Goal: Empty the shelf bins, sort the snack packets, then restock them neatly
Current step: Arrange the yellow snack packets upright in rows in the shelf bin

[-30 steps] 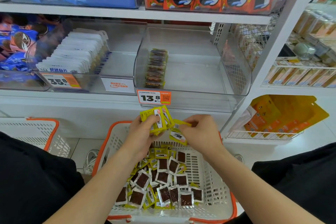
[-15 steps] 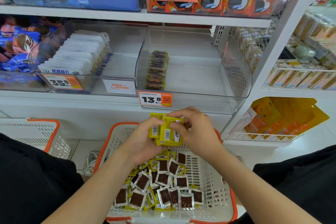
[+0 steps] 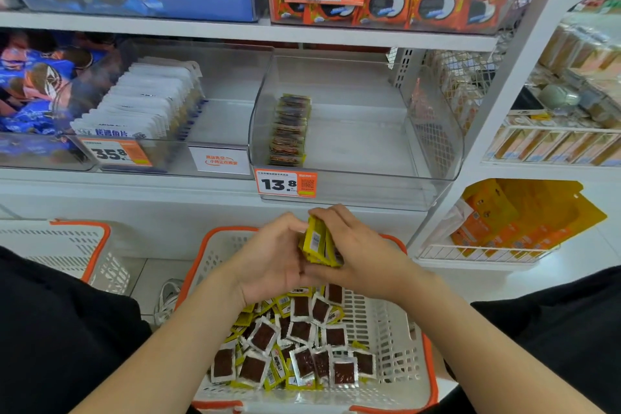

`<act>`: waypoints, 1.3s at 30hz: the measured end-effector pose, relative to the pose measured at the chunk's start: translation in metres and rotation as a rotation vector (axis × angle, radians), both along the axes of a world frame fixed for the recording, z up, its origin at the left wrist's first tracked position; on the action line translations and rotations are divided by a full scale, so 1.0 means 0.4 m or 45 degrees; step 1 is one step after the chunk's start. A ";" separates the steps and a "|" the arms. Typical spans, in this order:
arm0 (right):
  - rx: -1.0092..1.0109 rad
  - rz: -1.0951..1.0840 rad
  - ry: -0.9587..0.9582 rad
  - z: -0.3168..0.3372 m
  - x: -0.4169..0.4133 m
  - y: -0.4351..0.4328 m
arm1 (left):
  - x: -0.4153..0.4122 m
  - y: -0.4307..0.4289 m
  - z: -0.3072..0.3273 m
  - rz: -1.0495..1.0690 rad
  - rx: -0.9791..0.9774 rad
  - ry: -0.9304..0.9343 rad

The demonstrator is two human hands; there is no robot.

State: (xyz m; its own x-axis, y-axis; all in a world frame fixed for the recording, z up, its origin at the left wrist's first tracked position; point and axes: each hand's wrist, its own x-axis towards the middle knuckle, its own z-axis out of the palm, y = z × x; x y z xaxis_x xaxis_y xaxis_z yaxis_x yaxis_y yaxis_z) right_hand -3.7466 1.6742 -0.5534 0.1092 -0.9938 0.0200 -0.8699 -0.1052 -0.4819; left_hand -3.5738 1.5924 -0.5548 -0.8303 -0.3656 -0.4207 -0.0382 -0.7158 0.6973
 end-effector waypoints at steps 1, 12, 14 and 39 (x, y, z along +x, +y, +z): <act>-0.015 -0.039 -0.058 0.003 -0.002 0.000 | 0.000 -0.004 0.001 0.009 0.060 0.008; -0.320 -0.107 -0.312 0.029 0.020 0.006 | -0.025 0.014 0.052 0.074 0.022 0.027; -0.333 -0.169 -0.322 0.026 0.029 0.005 | -0.030 0.021 0.062 0.046 0.048 0.015; -0.432 -0.328 -0.529 0.268 0.002 -0.113 | -0.079 -0.086 0.298 0.302 -0.210 0.122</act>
